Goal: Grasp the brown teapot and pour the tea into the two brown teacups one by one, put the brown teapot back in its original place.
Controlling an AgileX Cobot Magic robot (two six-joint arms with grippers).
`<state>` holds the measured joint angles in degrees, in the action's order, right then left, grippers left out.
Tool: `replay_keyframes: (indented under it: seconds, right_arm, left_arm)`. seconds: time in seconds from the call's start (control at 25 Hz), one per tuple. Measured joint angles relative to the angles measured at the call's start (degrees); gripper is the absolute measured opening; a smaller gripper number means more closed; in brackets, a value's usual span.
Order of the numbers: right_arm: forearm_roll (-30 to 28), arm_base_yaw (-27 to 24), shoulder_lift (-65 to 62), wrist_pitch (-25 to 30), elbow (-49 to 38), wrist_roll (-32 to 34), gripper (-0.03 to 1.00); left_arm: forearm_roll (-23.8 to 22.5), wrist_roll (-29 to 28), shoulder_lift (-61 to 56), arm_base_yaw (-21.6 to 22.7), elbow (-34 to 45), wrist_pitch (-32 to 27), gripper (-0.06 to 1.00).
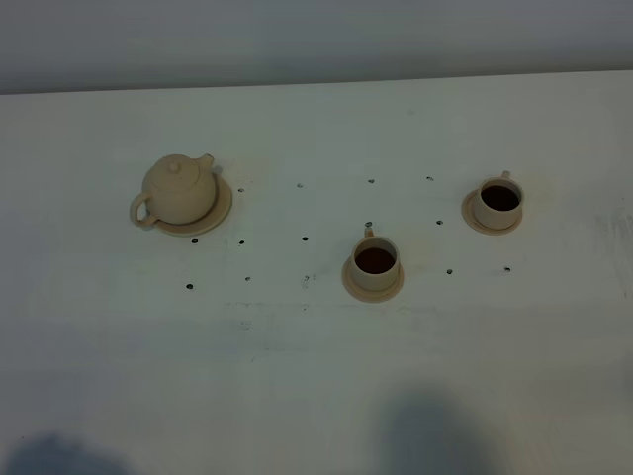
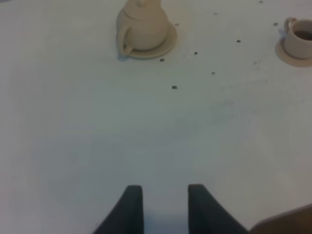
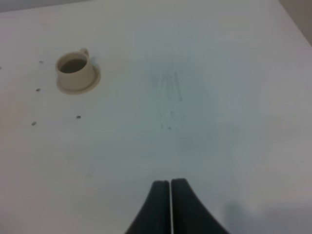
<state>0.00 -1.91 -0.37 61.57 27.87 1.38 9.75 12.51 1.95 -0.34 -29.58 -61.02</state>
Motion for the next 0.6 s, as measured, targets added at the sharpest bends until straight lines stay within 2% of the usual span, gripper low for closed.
replay_keyframes:
  seconds: [0.6]
  right_arm:
    - [0.00, 0.00, 0.00, 0.00, 0.00, 0.02, -0.02]
  left_arm:
    - [0.00, 0.00, 0.00, 0.00, 0.00, 0.00, 0.28]
